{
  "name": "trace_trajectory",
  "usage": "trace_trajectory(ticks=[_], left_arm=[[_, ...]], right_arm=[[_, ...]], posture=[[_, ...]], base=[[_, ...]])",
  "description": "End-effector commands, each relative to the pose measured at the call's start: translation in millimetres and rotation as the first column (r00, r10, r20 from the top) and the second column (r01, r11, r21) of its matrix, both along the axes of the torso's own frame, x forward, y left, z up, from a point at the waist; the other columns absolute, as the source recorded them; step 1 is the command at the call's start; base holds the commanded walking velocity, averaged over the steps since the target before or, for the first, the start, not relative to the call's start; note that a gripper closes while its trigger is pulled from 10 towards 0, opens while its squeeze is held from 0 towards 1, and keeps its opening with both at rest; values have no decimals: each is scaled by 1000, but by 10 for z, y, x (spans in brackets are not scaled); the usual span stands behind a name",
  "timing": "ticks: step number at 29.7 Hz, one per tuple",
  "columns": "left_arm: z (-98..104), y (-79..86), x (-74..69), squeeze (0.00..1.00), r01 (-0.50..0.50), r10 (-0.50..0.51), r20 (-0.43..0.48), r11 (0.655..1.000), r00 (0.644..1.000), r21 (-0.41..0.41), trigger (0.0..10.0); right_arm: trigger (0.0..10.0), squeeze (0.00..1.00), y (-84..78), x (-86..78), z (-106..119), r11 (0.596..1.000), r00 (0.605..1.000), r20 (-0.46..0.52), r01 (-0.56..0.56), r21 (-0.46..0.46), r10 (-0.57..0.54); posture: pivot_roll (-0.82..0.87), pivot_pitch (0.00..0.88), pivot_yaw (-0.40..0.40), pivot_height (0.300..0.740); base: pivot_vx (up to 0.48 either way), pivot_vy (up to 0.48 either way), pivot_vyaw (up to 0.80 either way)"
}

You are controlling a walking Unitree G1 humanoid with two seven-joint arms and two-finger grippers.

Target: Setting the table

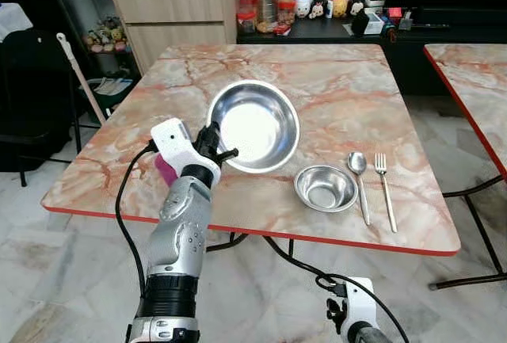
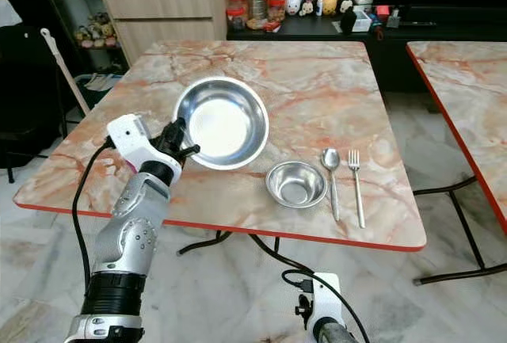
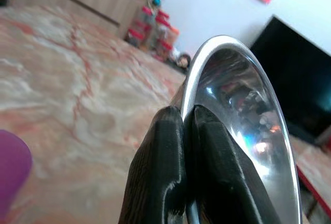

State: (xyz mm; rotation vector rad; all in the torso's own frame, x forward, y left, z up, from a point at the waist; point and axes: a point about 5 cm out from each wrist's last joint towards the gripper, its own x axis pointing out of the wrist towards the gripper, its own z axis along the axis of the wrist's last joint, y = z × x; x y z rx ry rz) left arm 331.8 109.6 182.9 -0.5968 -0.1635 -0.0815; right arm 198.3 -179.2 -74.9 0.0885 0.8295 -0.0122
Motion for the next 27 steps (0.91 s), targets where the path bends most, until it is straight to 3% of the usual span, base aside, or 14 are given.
trace_trajectory(ticks=[1, 3, 17, 22, 27], left_arm=[[170, -75, 38, 0, -12, 14, 56, 999, 998, -41, 10000], [149, -60, 41, 0, -29, 29, 62, 1000, 998, -1, 10000], [131, 49, 52, 0, -71, 69, 72, 997, 995, 25, 10000], [127, 84, 59, 0, -92, 90, 67, 996, 994, 20, 10000], [140, 86, 64, 0, -94, 93, 71, 995, 993, 18, 10000]], right_arm=[[10000, 0, 15, 16, 6, 1000, 1000, 2, 2, 7, -2], [10000, 0, 6, 12, 5, 1000, 1000, 1, 2, 4, -2], [10000, 0, 9, -1, -4, 1000, 1000, -7, 16, 9, -16], [10000, 0, 10, 7, -1, 999, 999, -5, 37, 15, -37], [10000, 0, 10, 15, 5, 999, 999, 2, 34, 12, -34]], posture=[[48, 0, 7, 740], [41, 0, 8, 740], [35, 0, 18, 740], [31, 0, 19, 740], [28, 0, 22, 740]], base=[[0, 0, 0], [0, 0, 0], [0, -290, 0], [0, -309, -740], [0, -311, 0]])
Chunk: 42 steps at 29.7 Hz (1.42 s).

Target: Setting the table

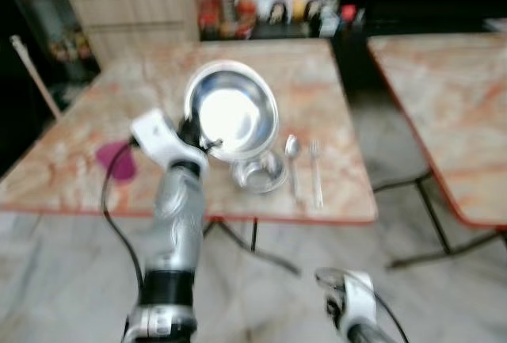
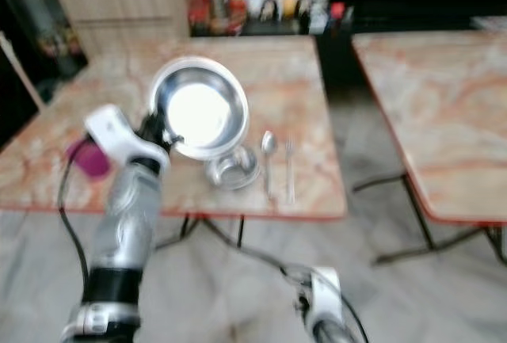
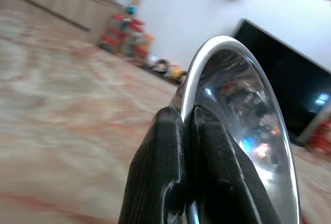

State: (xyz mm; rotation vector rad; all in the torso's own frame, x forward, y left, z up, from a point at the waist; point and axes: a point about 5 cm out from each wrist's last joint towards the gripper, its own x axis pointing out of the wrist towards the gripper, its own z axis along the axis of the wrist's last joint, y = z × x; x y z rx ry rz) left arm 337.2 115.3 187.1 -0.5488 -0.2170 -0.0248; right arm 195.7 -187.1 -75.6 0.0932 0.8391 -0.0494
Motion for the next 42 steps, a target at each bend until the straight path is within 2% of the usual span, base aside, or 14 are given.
trace_trajectory(ticks=[1, 42], left_arm=[[98, 29, 10, 0, -20, 20, 36, 1000, 999, -18, 10000], [109, 2, 25, 0, -17, 17, 36, 1000, 999, 0, 10000]], right_arm=[[10000, 0, 90, 41, 13, 1000, 1000, 15, 0, 22, -1], [10000, 0, 97, 40, 13, 1000, 1000, 20, 2, 18, -2]], posture=[[28, 0, 22, 740], [22, 0, 28, 740]], base=[[0, -311, 0], [0, -310, 0]])
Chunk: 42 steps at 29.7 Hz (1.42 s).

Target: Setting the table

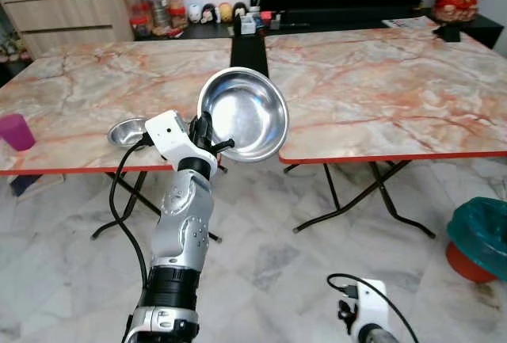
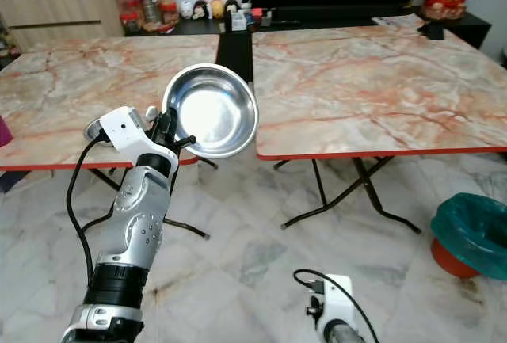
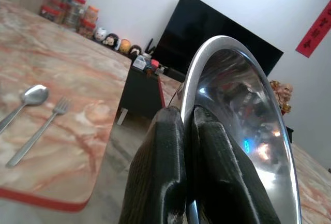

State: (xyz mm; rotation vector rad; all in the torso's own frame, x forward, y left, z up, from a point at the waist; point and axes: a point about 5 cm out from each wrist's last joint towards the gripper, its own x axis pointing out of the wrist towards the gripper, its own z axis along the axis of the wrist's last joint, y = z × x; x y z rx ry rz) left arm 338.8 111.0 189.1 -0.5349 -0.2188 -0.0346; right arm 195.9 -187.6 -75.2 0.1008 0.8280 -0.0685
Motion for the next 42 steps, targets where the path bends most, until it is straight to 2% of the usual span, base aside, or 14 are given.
trace_trajectory(ticks=[1, 9, 12, 15, 19, 36, 42], left_arm=[[90, 44, 8, 0, -23, 24, 32, 1000, 999, -15, 10000], [91, 35, 8, 0, -20, 21, 32, 1000, 999, -12, 10000], [77, -41, 17, 0, 17, -17, 21, 1000, 1000, 9, 10000], [89, -39, 4, 0, 26, -24, 37, 999, 999, -32, 10000], [113, -42, -3, 0, 35, -36, 56, 999, 998, 9, 10000], [98, -51, 3, 0, 39, -39, 44, 999, 998, 20, 10000], [100, -52, 3, 0, 40, -41, 45, 999, 998, 22, 10000]], right_arm=[[10000, 0, 100, 37, 9, 1000, 1000, 10, -17, 20, 17], [10000, 0, 98, 39, 10, 1000, 1000, 12, -14, 21, 13], [10000, 0, 92, 38, 11, 1000, 1000, 12, -10, 23, 10], [10000, 0, 93, 35, 8, 1000, 1000, 11, -10, 22, 9], [10000, 0, 88, 33, 8, 1000, 1000, 11, -9, 20, 9], [10000, 0, 78, 33, 7, 1000, 1000, 7, 3, 24, -3], [10000, 0, 80, 37, 9, 1000, 1000, 8, 4, 26, -4]], posture=[[22, 0, 28, 740], [22, 0, 28, 740], [23, 0, 27, 740], [23, 0, 27, 740], [21, 0, 27, 740], [22, 0, 26, 740], [22, 0, 27, 740]], base=[[0, -304, 0], [0, -301, 0], [0, 0, 0], [0, 0, 0], [120, 0, 0], [442, 0, 0], [445, 0, -488]])
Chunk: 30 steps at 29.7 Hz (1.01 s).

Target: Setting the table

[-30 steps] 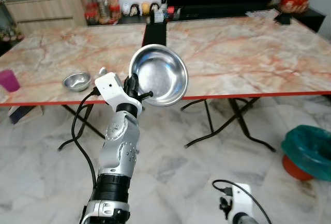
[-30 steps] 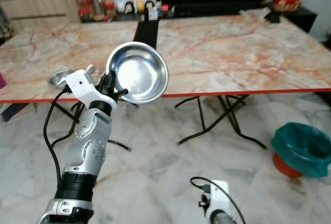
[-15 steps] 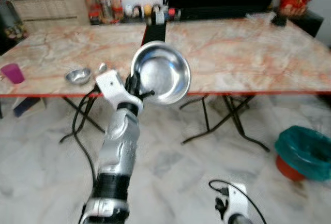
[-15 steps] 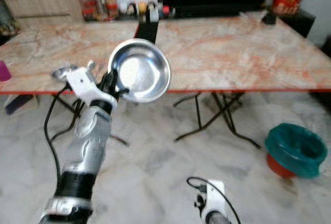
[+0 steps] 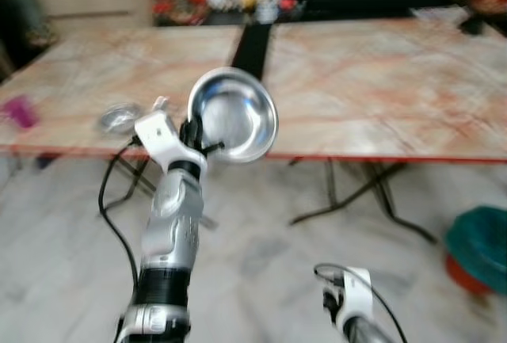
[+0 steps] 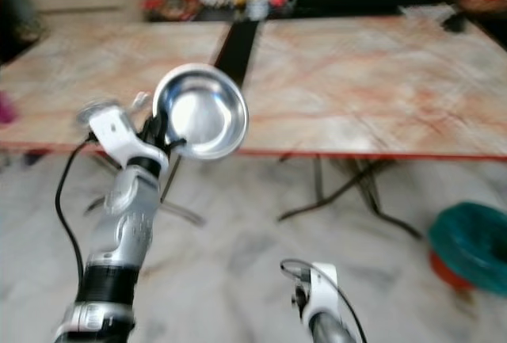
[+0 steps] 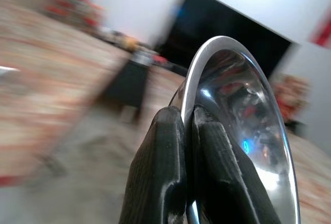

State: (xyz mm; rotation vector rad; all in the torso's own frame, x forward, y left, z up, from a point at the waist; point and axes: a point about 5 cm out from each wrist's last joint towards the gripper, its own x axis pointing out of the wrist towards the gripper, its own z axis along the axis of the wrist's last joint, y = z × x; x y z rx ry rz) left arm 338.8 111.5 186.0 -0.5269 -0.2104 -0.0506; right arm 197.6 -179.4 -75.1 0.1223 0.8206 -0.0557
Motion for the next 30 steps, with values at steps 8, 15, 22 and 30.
trace_trajectory(ticks=[8, 15, 22, 30], left_arm=[[132, -60, 6, 0, 27, -27, 48, 1000, 998, 12, 10000], [138, -68, 5, 0, 30, -31, 51, 999, 998, 13, 10000], [144, -71, 6, 0, 33, -33, 52, 999, 998, 13, 10000], [146, -82, 2, 0, 35, -36, 56, 999, 998, 10, 10000]], right_arm=[[10000, 0, 2, 19, 9, 1000, 1000, 1, 1, -1, -1], [10000, 0, 3, 23, 11, 1000, 1000, 3, -1, -1, 1], [10000, 0, 12, 28, 12, 1000, 1000, 4, -3, -1, 3], [10000, 0, 13, 25, 11, 1000, 1000, 3, -3, -2, 3]], posture=[[22, 0, 28, 740], [22, 0, 27, 740], [22, 0, 29, 740], [20, 0, 28, 740]], base=[[444, 0, 0], [446, 0, 0], [445, 0, 0], [420, 0, 0]])
